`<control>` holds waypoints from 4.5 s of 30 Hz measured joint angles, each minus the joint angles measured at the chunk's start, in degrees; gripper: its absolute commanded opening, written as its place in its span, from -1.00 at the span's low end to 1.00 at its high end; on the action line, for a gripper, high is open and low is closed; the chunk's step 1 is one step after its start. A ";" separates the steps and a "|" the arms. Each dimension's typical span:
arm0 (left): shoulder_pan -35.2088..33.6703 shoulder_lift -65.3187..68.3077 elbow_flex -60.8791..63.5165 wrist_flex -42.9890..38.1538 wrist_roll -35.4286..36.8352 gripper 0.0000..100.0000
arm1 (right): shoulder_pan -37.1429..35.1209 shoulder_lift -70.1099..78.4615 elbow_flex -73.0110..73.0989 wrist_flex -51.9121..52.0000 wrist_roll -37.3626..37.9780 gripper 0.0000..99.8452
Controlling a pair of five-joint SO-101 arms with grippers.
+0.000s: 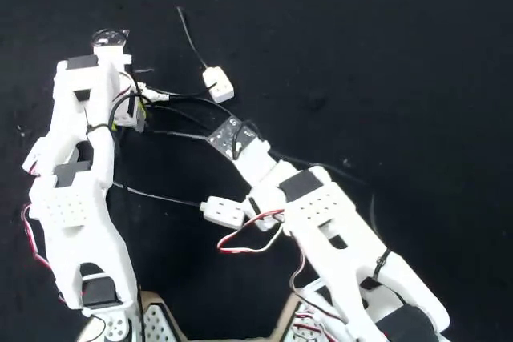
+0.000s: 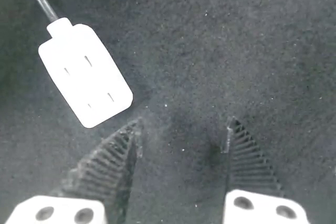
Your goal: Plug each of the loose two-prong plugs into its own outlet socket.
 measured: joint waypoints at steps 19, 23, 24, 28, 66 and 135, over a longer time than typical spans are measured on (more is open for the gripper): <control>-0.09 1.14 -25.32 24.79 -1.76 -0.80 | 0.35 0.00 0.00 0.00 0.00 -0.55; -0.62 4.84 -22.51 25.41 -6.33 -0.68 | 0.35 0.00 0.00 0.00 0.00 -0.55; -1.14 5.89 -20.92 24.79 -6.77 -0.68 | 0.35 0.00 0.00 0.00 0.00 -0.55; -2.90 8.53 -15.82 21.36 -7.65 -0.68 | 0.35 0.00 0.00 0.00 0.00 -0.55; -2.55 -21.10 -3.96 24.44 -6.86 -0.94 | 0.35 0.00 0.00 0.00 0.00 -0.55; 20.04 -30.33 6.59 21.01 3.69 -0.64 | 32.53 0.00 -4.84 -5.19 -27.52 -0.55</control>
